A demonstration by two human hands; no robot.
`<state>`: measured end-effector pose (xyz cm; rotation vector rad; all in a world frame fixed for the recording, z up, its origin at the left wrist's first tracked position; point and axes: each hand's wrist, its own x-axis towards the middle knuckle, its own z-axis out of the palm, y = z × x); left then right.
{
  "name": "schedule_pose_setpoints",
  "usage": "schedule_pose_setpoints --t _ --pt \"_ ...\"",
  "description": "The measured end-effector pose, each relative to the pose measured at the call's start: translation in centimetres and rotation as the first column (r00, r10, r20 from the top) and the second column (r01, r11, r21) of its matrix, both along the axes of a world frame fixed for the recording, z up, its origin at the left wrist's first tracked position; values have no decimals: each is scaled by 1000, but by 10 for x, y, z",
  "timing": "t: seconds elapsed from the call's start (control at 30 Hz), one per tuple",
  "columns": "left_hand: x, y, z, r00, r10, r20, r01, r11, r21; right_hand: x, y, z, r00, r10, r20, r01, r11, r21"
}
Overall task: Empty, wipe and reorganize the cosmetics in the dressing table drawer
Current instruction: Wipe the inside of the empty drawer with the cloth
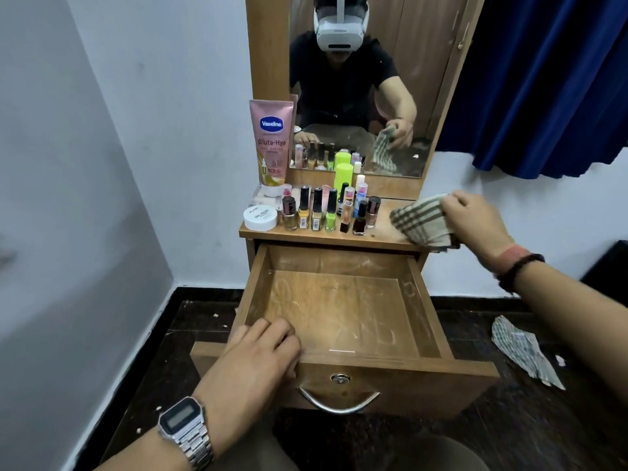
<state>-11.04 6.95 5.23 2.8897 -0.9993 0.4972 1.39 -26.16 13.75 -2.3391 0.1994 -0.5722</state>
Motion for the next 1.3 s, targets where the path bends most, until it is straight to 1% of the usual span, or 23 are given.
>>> schedule_pose_setpoints --t 0.03,0.07,0.1,0.13,0.17,0.2,0.23,0.27,0.3,0.33,0.37,0.4,0.47,0.5,0.6,0.67,0.77,0.9,0.97,1.03,1.13,1.27,1.3 --pt "-1 0 -1 1000 -3 1 3 1000 0 -18 5 4 997 79 -4 -77 989 125" --pt "-3 0 -1 1000 -3 2 3 1000 -2 -35 12 5 985 171 -28 -157 950 270" --pt "-4 1 -2 1000 -3 3 3 1000 -5 -48 22 2 958 272 -87 -206 870 448" --pt "-6 1 -2 1000 -5 4 5 1000 -9 -58 34 -3 916 367 -161 -203 772 602" --pt "-8 2 -2 1000 -12 8 12 1000 -12 -61 46 -9 879 425 -215 -179 714 677" --pt "-9 2 -2 1000 -15 8 15 1000 -13 -60 60 -14 864 447 -233 -178 703 688" --pt "-10 3 -1 1000 -16 5 16 1000 -13 -55 73 -19 874 435 -218 -216 748 627" --pt "-11 4 0 1000 -16 -4 16 1000 -14 -50 88 -24 896 411 -170 -278 816 507" --pt "-12 5 1 1000 -21 -14 20 1000 -14 -44 102 -29 909 404 -99 -353 875 332" --pt "-13 6 1 1000 -20 -21 20 1000 -10 -39 115 -36 893 448 -45 -439 888 140" --pt "-14 7 2 1000 -15 -23 15 1000 -3 -34 128 -46 847 526 -72 -529 848 -26" --pt "-15 6 2 1000 -12 -22 12 1000 4 -29 138 -59 790 587 -177 -611 779 -145" --pt "-15 6 2 1000 -9 -5 9 1000 12 -18 156 -87 681 586 -439 -722 639 -265" --pt "-15 5 1 1000 -4 2 4 1000 12 -12 163 -100 650 560 -513 -748 588 -307" --pt "-15 4 -3 1000 6 -7 -6 1000 -17 6 180 -127 642 508 -574 -764 483 -427" --pt "-15 4 -5 1000 18 -9 -19 999 -48 18 190 -137 666 487 -565 -744 489 -455" --pt "-13 3 -8 999 32 -1 -32 997 -73 33 204 -142 729 438 -526 -679 556 -479" --pt "-13 3 -10 999 47 -18 -48 996 -75 42 222 -145 769 350 -534 -614 637 -467" --pt "-13 3 -10 999 36 -30 -38 996 -78 42 226 -143 781 347 -519 -603 633 -485" --pt "-13 3 -9 999 32 -34 -34 997 -63 37 223 -138 776 389 -496 -620 610 -493" --pt "-15 3 -7 998 26 -58 -30 997 -74 17 213 -131 713 500 -492 -700 544 -462" --pt "-16 3 -2 998 -7 -69 3 998 -68 -17 199 -127 506 648 -569 -863 384 -329" --pt "-16 4 0 998 -27 -60 24 998 -54 -22 196 -128 480 648 -591 -876 379 -297"
